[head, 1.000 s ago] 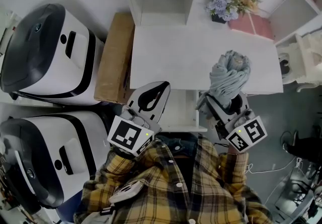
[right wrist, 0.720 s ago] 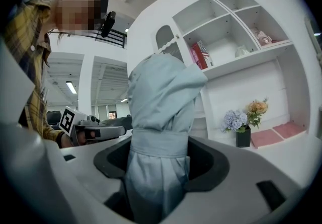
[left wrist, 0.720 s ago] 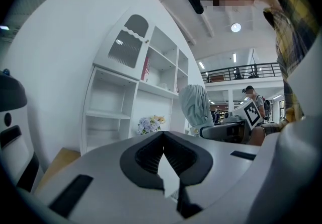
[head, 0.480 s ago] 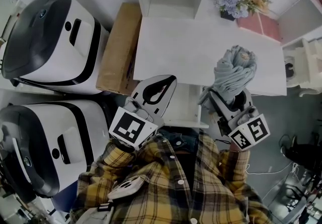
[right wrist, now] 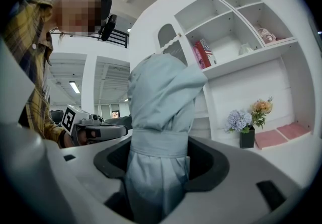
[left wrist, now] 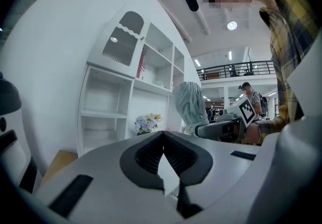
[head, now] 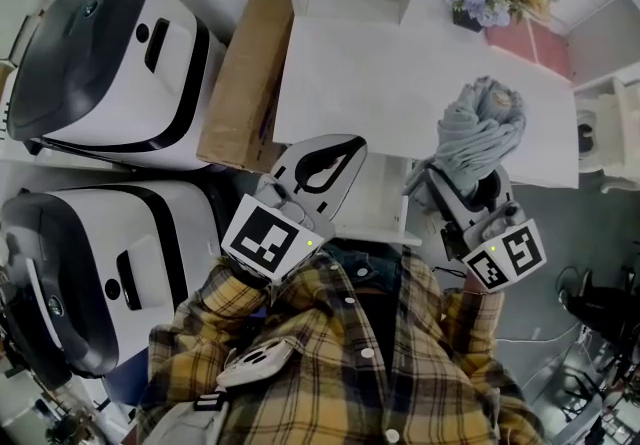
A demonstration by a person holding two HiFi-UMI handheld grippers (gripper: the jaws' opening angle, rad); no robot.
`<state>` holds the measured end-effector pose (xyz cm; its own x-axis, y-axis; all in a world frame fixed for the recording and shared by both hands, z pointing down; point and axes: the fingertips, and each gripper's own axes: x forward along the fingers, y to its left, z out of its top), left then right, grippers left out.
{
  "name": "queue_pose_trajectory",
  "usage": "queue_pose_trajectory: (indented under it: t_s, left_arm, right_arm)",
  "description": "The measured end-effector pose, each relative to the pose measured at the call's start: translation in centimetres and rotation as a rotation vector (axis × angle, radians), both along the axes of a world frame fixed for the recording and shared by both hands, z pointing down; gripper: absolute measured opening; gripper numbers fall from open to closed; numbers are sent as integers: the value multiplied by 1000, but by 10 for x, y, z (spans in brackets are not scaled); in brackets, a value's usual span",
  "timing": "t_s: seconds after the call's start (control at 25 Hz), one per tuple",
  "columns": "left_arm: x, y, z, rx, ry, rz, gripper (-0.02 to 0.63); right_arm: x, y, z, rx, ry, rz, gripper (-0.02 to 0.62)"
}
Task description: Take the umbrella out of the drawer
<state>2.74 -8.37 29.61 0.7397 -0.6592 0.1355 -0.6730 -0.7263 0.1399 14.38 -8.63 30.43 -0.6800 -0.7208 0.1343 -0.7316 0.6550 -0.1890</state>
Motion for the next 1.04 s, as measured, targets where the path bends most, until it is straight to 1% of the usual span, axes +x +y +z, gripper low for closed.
queue_pose_trajectory:
  t_s: [0.24,0.6,1.04]
  left_arm:
    - [5,-2,1,-10,-9,31,18]
    - [2,-6,-3,1,-8,40,18]
    - [-5,-9,-1,-2,-31,36,18]
  right_arm:
    - [0,0,1,-3,-7,1,304]
    - [0,3,0,4,6,3,304]
    - [-2,0,-1,0,4,1,304]
